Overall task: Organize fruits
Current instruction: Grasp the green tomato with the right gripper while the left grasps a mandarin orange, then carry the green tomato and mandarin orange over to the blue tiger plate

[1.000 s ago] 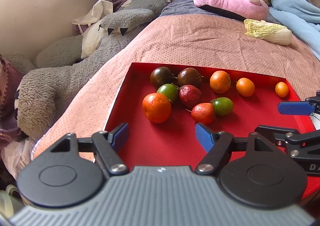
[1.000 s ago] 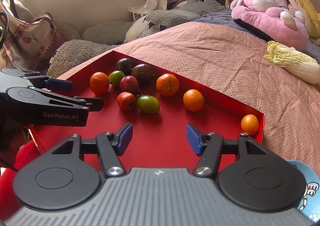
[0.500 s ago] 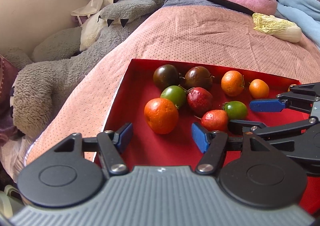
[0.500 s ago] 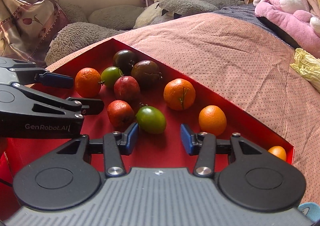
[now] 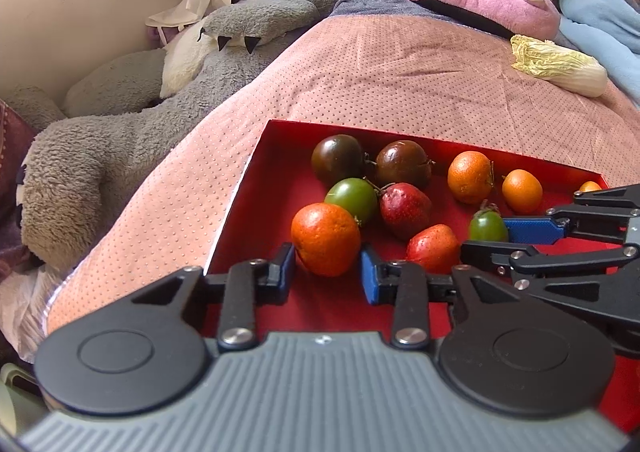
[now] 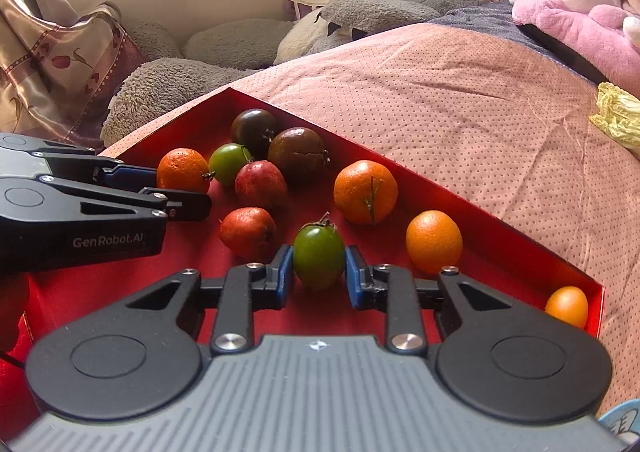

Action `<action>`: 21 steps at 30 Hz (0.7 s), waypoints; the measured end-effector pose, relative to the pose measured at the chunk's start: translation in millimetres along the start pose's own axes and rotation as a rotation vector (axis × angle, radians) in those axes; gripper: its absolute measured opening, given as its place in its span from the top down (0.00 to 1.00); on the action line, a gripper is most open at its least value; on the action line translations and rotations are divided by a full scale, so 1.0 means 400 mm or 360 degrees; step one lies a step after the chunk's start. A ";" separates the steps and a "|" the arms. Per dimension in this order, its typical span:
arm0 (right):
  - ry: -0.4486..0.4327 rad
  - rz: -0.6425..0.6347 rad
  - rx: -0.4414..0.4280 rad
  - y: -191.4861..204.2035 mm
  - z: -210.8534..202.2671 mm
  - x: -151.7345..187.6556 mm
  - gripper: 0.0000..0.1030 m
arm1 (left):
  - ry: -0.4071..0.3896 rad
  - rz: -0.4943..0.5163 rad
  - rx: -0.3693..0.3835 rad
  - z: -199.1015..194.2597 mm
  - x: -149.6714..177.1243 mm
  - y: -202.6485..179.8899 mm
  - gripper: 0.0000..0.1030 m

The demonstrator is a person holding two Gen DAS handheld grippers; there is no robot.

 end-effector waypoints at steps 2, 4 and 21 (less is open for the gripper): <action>0.0000 0.0013 0.0014 -0.003 -0.021 0.018 0.68 | -0.0006 0.0014 -0.0025 -0.002 0.004 -0.008 0.64; 0.0007 0.0017 0.0038 -0.007 -0.037 0.035 0.69 | -0.0012 0.0012 -0.0037 -0.008 0.009 -0.011 0.65; -0.0044 0.0169 0.0103 -0.047 -0.216 0.193 0.69 | -0.0039 -0.0009 0.0043 -0.086 0.048 -0.081 0.65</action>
Point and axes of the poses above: each gripper's, at about its wrist camera, not at the fingertips, and z roughly the way its jaws point, y to its left, x to its underside, the point moved 2 cm from there along z, roughly the way its jaws point, and after that the axes turned 9 degrees about z, right-handed, at the moved point
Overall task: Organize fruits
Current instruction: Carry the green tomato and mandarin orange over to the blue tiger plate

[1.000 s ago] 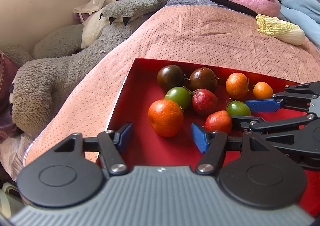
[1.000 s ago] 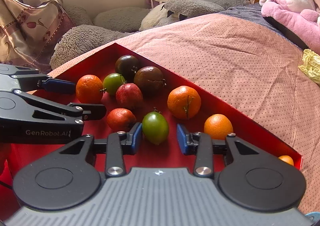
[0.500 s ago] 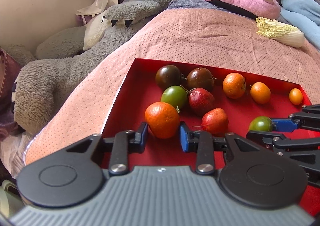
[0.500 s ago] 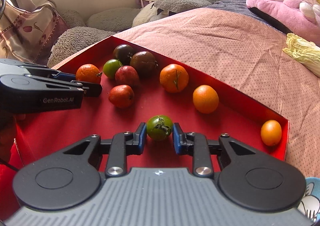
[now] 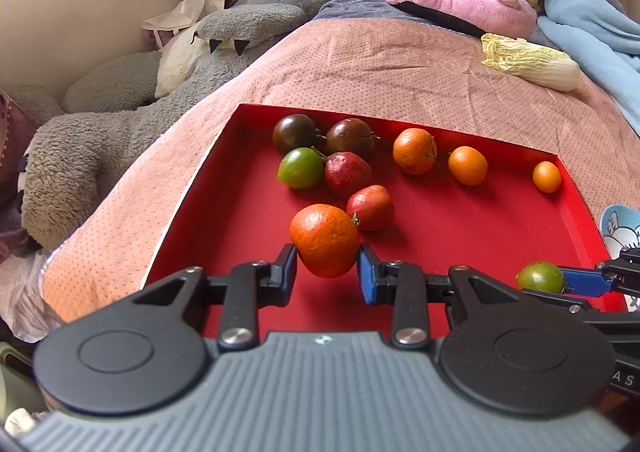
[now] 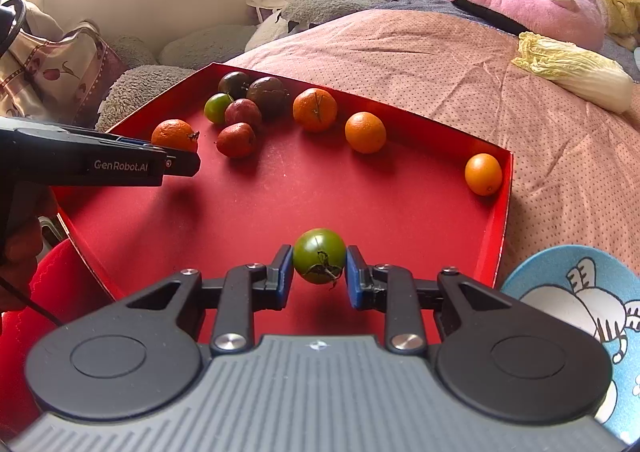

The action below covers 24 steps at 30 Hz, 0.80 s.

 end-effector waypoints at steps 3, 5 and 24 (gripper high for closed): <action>-0.0019 0.0020 -0.0009 -0.005 -0.030 0.013 0.69 | -0.0008 0.0026 0.0007 -0.012 0.003 -0.030 0.65; -0.0032 0.0020 -0.0019 -0.002 -0.051 0.020 0.69 | -0.0011 0.0044 0.0009 -0.017 0.004 -0.049 0.65; -0.0147 0.0059 -0.0005 -0.031 -0.183 0.059 0.69 | -0.0055 0.0159 0.0031 -0.069 0.003 -0.164 0.65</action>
Point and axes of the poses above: each gripper's, at about its wrist camera, not at the fingertips, and z roughly the way its jaws point, y to its left, x to its underside, the point moved 2 cm from there along z, roughly the way its jaws point, and after that the axes turned 9 degrees about z, right-handed, at the moved point
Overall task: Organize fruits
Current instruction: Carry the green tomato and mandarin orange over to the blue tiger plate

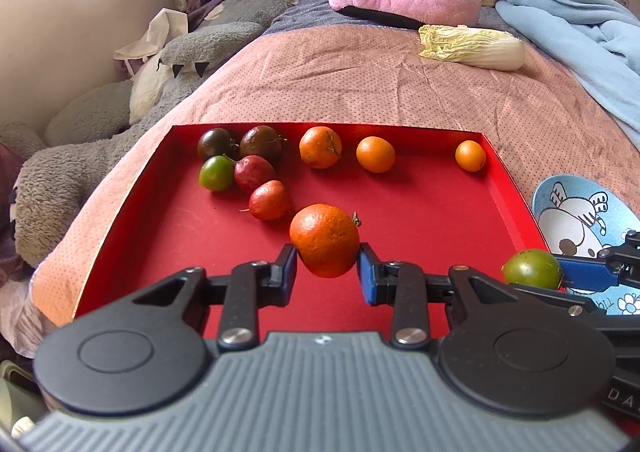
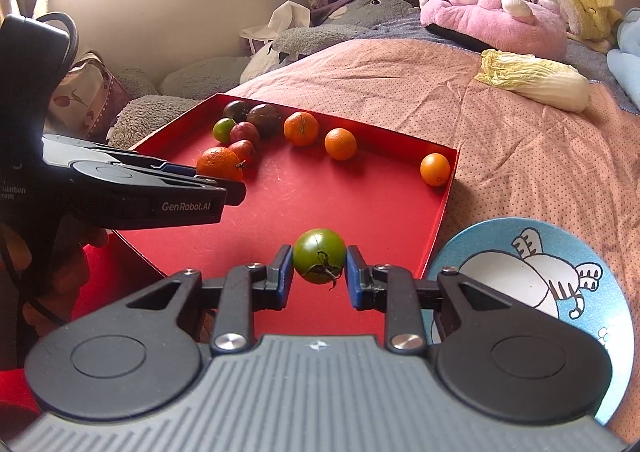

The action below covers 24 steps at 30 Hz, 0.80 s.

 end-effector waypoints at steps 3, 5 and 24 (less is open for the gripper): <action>-0.0013 -0.0004 0.0000 0.003 -0.013 -0.001 0.69 | -0.0014 0.0004 -0.0004 -0.007 -0.005 -0.007 0.65; -0.0018 -0.0005 0.0001 0.004 -0.020 0.001 0.69 | -0.0017 0.0008 -0.0002 -0.009 -0.008 -0.014 0.65; -0.0105 0.0105 0.0069 -0.072 -0.100 0.018 0.69 | -0.0041 0.0127 0.0074 -0.015 -0.038 -0.118 0.65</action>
Point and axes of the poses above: each gripper's, at about its wrist camera, not at the fingertips, and z roughly the way its jaws point, y to its left, x to its underside, the point moved 2 cm from there along z, roughly the way its jaws point, and after that the axes turned 9 degrees about z, right-handed, at the moved point
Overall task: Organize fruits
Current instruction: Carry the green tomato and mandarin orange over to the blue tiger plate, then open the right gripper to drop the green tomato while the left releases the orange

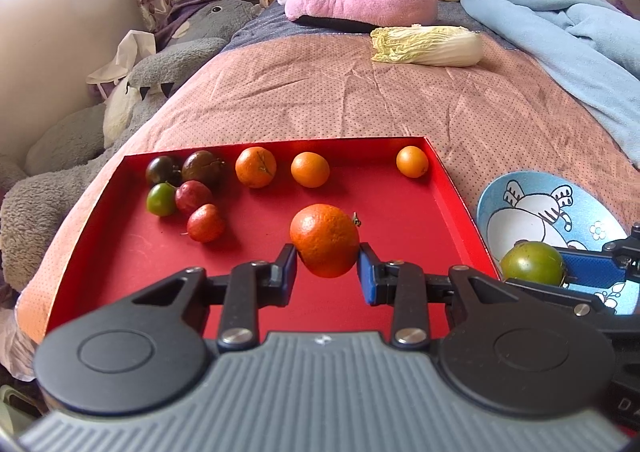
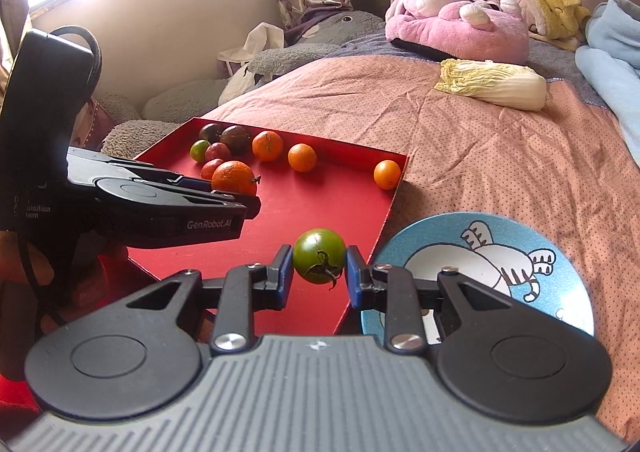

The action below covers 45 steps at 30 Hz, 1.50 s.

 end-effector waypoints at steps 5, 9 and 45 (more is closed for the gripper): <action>-0.0021 0.0066 0.0049 -0.047 -0.017 0.008 0.69 | -0.0004 0.0033 0.0025 0.001 -0.009 -0.030 0.65; -0.0031 0.0115 0.0088 -0.084 -0.030 0.021 0.69 | -0.0006 0.0060 0.0053 0.001 -0.014 -0.060 0.65; -0.0060 0.0302 0.0526 -0.288 -0.077 0.099 0.50 | -0.0025 0.0286 0.0358 0.035 -0.052 -0.323 0.65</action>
Point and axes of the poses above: each gripper's, at about its wrist camera, not at the fingertips, and z roughly the way its jaws point, y to its left, x to its underside, the point moved 2 cm from there along z, roughly the way its jaws point, and after that the axes turned 9 degrees about z, right-handed, at the moved point
